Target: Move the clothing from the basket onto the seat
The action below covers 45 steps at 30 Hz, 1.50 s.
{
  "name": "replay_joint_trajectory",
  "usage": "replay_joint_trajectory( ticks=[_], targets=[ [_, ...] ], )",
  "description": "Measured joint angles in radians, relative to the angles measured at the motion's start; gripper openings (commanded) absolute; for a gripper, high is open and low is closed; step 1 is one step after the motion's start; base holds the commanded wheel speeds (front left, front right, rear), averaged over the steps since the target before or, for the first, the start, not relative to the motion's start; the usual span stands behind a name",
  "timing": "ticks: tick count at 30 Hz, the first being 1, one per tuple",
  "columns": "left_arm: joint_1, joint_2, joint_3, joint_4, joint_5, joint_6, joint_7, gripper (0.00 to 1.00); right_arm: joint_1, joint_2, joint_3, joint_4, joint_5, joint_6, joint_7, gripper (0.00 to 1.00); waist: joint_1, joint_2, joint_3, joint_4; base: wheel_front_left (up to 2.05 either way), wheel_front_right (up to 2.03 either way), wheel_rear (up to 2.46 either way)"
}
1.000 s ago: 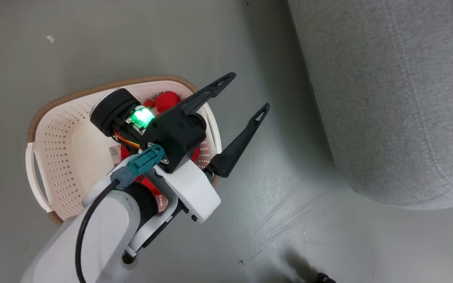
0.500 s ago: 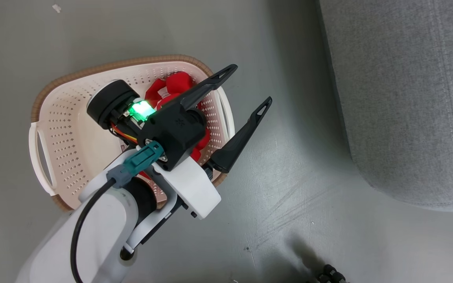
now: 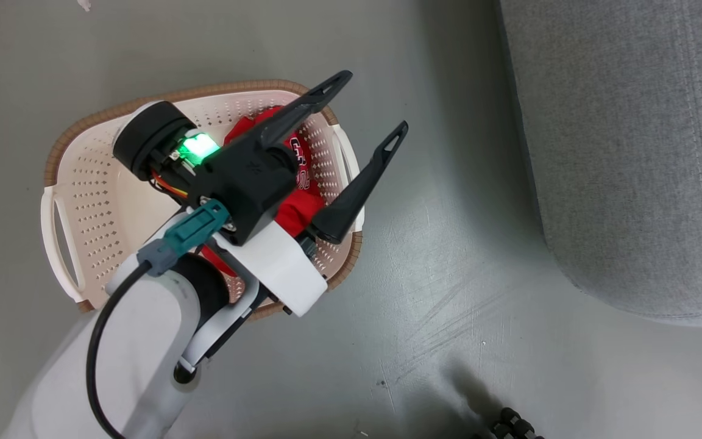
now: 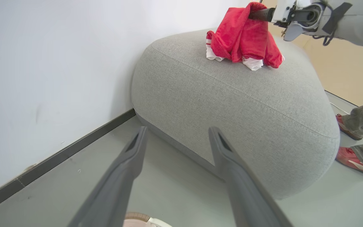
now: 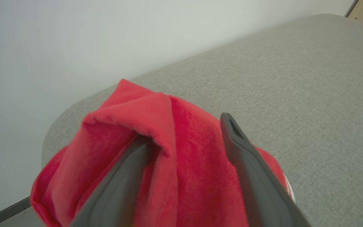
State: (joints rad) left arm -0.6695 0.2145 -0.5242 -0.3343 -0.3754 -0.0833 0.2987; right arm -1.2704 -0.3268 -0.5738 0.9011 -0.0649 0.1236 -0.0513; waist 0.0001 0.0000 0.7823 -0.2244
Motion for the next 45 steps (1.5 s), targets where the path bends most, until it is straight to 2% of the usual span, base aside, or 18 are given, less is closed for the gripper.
replay_joint_trajectory(
  ticks=[9,14,18,28,39,45],
  targets=[
    [-0.001,0.002,0.025,0.028,0.0,-0.005,-0.038,1.0,0.047,0.015,0.007,-0.024,-0.009,0.0,-0.022,1.0,0.0,0.0,-0.027,-0.015,0.0,0.0,0.0],
    [-0.001,0.003,0.055,0.044,0.0,-0.006,-0.074,1.0,0.088,0.073,0.05,-0.033,-0.009,0.001,-0.034,1.0,0.0,0.0,-0.054,-0.019,0.0,0.0,0.0],
    [0.0,0.005,0.077,0.053,0.0,0.003,-0.101,1.0,0.108,0.09,0.082,-0.056,-0.009,0.001,-0.048,1.0,0.0,0.0,-0.074,-0.019,0.0,0.0,0.0],
    [0.049,0.0,0.147,0.081,-0.003,0.048,-0.177,1.0,0.167,0.145,0.196,-0.108,-0.052,0.001,-0.089,1.0,0.0,0.0,-0.134,-0.009,0.0,0.0,0.0],
    [0.14,-0.018,0.217,0.112,-0.03,0.093,-0.264,1.0,0.229,0.245,0.346,-0.114,-0.047,0.001,-0.126,1.0,0.0,0.0,-0.21,0.025,0.0,0.0,0.0],
    [0.2,-0.025,0.239,0.135,-0.054,0.112,-0.305,1.0,0.273,0.249,0.403,-0.116,-0.041,0.001,-0.147,1.0,-0.0001,0.0,-0.256,0.05,0.0,0.0,0.0]
  ],
)
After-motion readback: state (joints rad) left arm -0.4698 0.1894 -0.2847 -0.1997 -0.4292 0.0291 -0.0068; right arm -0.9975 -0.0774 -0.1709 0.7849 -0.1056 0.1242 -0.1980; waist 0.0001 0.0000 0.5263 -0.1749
